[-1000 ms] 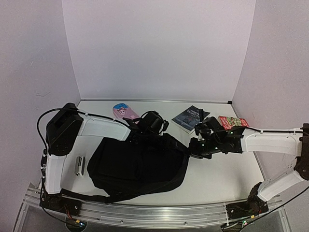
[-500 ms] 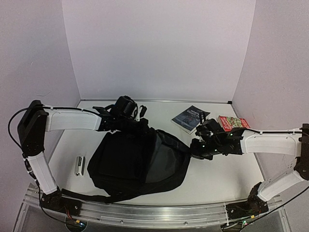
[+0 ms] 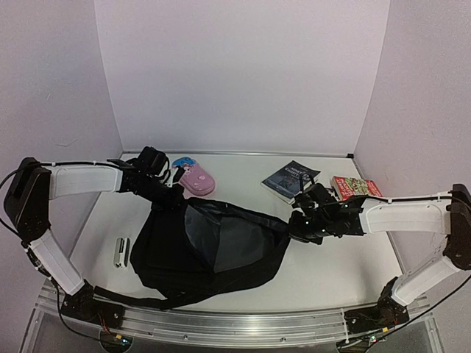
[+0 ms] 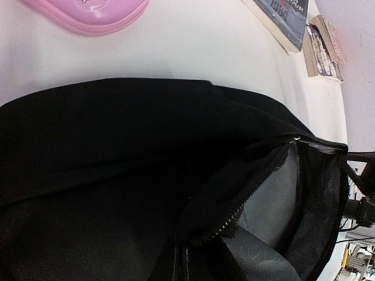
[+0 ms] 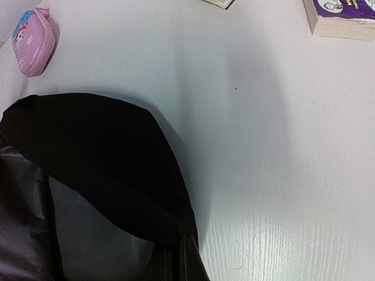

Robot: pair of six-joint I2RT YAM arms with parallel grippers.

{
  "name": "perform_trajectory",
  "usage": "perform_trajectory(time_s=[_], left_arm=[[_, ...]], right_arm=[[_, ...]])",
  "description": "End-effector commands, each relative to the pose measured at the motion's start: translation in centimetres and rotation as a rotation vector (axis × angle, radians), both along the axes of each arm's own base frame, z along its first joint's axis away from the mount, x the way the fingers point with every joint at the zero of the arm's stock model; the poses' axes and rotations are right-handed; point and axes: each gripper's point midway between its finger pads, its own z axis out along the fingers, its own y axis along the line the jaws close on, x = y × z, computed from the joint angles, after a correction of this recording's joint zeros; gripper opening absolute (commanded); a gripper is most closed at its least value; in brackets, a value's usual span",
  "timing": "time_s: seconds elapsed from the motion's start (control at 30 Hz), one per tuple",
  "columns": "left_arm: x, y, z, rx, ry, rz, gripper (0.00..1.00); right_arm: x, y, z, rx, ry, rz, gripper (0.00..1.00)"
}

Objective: Pack the student bag
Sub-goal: Adjust the student bag at the center of the board.

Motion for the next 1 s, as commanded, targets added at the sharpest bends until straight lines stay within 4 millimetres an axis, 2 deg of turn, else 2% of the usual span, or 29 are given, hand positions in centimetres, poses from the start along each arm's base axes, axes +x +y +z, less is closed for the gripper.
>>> perform_trajectory(time_s=[0.0, 0.13, 0.23, 0.37, 0.53, 0.63, 0.77, 0.83, 0.97], left_arm=[[0.3, 3.4, 0.7, 0.066, -0.044, 0.075, 0.00], [0.5, 6.4, 0.1, 0.105, -0.026, 0.153, 0.00], [0.6, 8.3, 0.8, 0.089, -0.036, 0.203, 0.00], [0.4, 8.5, 2.1, 0.020, -0.053, 0.198, 0.00], [0.6, 9.5, 1.1, 0.024, -0.019, 0.229, 0.00], [0.8, 8.4, 1.5, -0.035, -0.026, 0.178, 0.00], [0.8, 4.8, 3.1, -0.225, -0.031, 0.030, 0.00], [1.0, 3.9, 3.1, -0.266, -0.021, -0.011, 0.00], [1.8, 3.8, 1.5, -0.238, -0.002, -0.012, 0.00]], right_arm=[[0.8, -3.5, -1.6, -0.080, 0.022, -0.151, 0.00], [1.4, -4.9, -2.1, -0.107, 0.030, -0.205, 0.00], [1.9, -6.0, -2.3, -0.121, 0.031, -0.240, 0.00], [2.4, -6.7, -2.1, -0.129, 0.026, -0.260, 0.00], [2.8, -6.6, -2.3, -0.139, 0.033, -0.252, 0.00], [3.2, -5.7, -1.6, -0.121, 0.023, -0.210, 0.00], [4.3, -3.9, 0.7, -0.078, -0.016, -0.137, 0.01], [4.8, -3.1, 2.3, -0.042, -0.040, -0.121, 0.11], [5.2, -2.3, 5.0, 0.030, -0.080, -0.117, 0.46]])
